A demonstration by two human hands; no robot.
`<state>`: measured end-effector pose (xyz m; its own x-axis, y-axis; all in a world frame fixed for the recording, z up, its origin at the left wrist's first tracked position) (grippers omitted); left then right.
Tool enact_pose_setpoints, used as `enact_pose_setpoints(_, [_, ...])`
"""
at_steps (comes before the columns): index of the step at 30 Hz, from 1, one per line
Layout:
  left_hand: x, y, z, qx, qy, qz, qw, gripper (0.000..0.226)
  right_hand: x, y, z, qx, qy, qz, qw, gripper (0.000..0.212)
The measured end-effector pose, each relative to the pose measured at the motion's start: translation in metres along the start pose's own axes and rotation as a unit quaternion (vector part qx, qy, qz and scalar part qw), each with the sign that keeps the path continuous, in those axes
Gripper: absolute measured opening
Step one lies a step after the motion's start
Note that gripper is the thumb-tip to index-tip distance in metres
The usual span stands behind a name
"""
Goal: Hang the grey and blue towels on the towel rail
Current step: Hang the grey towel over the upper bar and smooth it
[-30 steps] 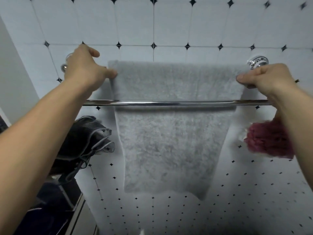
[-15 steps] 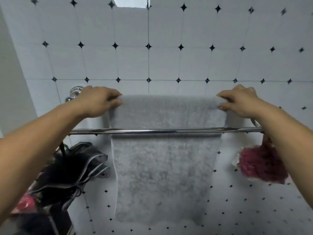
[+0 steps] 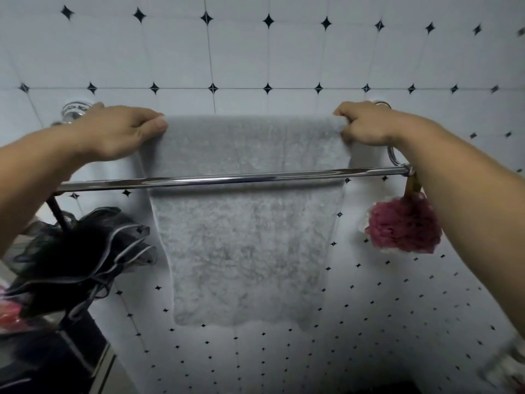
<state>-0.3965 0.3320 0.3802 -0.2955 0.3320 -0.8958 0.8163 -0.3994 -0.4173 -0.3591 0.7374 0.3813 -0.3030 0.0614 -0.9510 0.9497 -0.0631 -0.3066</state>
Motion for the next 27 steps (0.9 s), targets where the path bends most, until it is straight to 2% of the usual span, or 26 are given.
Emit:
enact_pose_setpoints(2, [-0.004,0.005,-0.007,0.022,-0.011,-0.038,0.999,0.070,0.000,0.007,0.001,0.025,0.003,-0.037,0.999,0.056])
enact_pose_setpoints(3, [-0.009,0.011,-0.014,0.047,-0.006,-0.080,0.996,0.067,-0.001,0.015,0.004,0.026,-0.014,-0.081,0.996,0.057])
enact_pose_setpoints(5, [-0.021,0.035,-0.034,0.132,0.027,-0.203,0.970,0.050,-0.002,0.046,0.015,0.001,-0.067,-0.229,0.971,0.055])
enact_pose_setpoints(6, [-0.024,0.052,-0.046,0.178,0.043,-0.256,0.949,0.040,0.000,0.068,0.021,-0.008,-0.105,-0.317,0.943,0.048])
enact_pose_setpoints(7, [-0.021,0.070,-0.056,0.218,0.052,-0.278,0.934,0.031,0.009,0.092,0.027,-0.014,-0.142,-0.395,0.908,0.038])
enact_pose_setpoints(8, [-0.011,0.086,-0.065,0.252,0.049,-0.265,0.929,0.026,0.025,0.113,0.033,-0.022,-0.172,-0.442,0.880,0.027])
enact_pose_setpoints(9, [0.005,0.099,-0.072,0.285,0.032,-0.229,0.930,0.025,0.048,0.129,0.042,-0.040,-0.198,-0.452,0.869,0.019])
enact_pose_setpoints(10, [0.026,0.111,-0.076,0.308,0.004,-0.181,0.934,0.026,0.073,0.137,0.051,-0.054,-0.222,-0.425,0.876,0.014])
enact_pose_setpoints(12, [0.073,0.128,-0.072,0.319,-0.045,-0.075,0.944,0.028,0.129,0.139,0.061,-0.024,-0.270,-0.304,0.913,0.012])
enact_pose_setpoints(14, [0.114,0.138,-0.060,0.281,-0.055,0.011,0.958,0.028,0.172,0.131,0.049,0.090,-0.282,-0.206,0.933,0.029])
enact_pose_setpoints(16, [0.145,0.137,-0.042,0.190,-0.021,0.054,0.980,0.033,0.195,0.119,0.026,0.214,-0.293,-0.137,0.922,0.061])
enact_pose_setpoints(17, [0.156,0.134,-0.031,0.134,0.005,0.060,0.989,0.039,0.201,0.111,0.019,0.234,-0.318,-0.104,0.913,0.070])
enact_pose_setpoints(18, [0.165,0.129,-0.021,0.079,0.032,0.066,0.994,0.045,0.205,0.103,0.016,0.229,-0.367,-0.073,0.899,0.066])
enact_pose_setpoints(19, [0.171,0.124,-0.013,0.033,0.058,0.075,0.995,0.051,0.208,0.095,0.015,0.214,-0.423,-0.046,0.879,0.046])
enact_pose_setpoints(20, [0.176,0.119,-0.007,-0.004,0.078,0.085,0.993,0.056,0.209,0.087,0.014,0.200,-0.452,-0.026,0.869,0.025])
enact_pose_setpoints(23, [0.180,0.109,0.002,-0.068,0.104,0.090,0.988,0.062,0.213,0.073,0.004,0.189,-0.469,-0.022,0.862,0.047])
enact_pose_setpoints(25, [0.178,0.111,-0.001,-0.073,0.106,0.082,0.988,0.060,0.219,0.072,0.000,0.194,-0.475,-0.033,0.857,0.046])
enact_pose_setpoints(27, [0.177,0.122,-0.012,-0.046,0.110,0.079,0.990,0.058,0.234,0.078,0.001,0.218,-0.481,-0.047,0.848,0.036])
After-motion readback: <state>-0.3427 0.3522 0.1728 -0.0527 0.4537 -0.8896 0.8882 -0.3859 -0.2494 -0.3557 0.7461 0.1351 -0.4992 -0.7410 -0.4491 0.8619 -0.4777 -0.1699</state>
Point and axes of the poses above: each hand's wrist, its own y-axis away from the middle knuckle, its own x-axis out of the palm, z = x × y, the point moved 6 cm from there along -y, towards the middle knuckle, and after that the axes turned 11 degrees about y, right-handed, at the moved point
